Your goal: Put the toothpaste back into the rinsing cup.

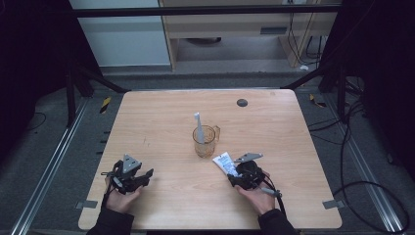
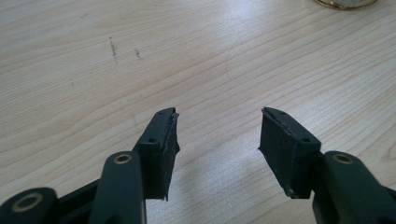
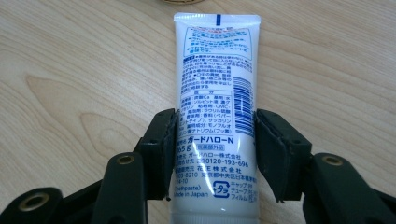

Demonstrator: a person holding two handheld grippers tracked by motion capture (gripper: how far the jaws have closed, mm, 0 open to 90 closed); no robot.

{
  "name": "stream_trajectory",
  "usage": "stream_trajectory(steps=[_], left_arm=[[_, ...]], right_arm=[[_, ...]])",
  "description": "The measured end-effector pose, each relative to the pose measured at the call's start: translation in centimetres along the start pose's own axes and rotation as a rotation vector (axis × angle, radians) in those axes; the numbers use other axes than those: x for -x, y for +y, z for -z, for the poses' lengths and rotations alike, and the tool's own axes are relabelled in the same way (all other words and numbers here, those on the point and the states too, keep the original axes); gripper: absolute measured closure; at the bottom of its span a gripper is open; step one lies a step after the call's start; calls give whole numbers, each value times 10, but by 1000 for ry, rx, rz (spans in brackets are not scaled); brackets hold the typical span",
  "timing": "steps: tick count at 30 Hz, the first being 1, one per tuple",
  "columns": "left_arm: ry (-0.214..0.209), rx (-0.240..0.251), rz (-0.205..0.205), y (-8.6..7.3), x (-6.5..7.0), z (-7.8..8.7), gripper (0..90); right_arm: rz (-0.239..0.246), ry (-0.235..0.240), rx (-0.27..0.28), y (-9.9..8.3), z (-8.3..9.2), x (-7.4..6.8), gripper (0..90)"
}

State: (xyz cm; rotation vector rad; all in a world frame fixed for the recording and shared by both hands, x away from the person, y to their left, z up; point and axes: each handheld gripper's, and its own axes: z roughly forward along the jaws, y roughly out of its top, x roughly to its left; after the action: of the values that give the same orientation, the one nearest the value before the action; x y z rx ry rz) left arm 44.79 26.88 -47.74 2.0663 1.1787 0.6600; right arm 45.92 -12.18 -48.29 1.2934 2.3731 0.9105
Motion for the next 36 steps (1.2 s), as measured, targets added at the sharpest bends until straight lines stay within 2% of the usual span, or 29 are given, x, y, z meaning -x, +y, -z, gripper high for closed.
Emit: stream_trajectory(steps=[10,22,28,31,36], left_arm=[[-1,2,-1,0,0,0,457],[0,1,0,0,0,1,454],[0,1,1,0,0,1,451],[-2,3,1,1,0,1,450],[-2,2,0,1,1,0,449]], right_arm=[[22,18,-17,-12,13,5,522],[42,35,-33,-26,26,7,501],[48,27,-42,-24,27,6,469],[32,33,-24,-21,29,6,442],[38,41,-3,-9,32,7,435]])
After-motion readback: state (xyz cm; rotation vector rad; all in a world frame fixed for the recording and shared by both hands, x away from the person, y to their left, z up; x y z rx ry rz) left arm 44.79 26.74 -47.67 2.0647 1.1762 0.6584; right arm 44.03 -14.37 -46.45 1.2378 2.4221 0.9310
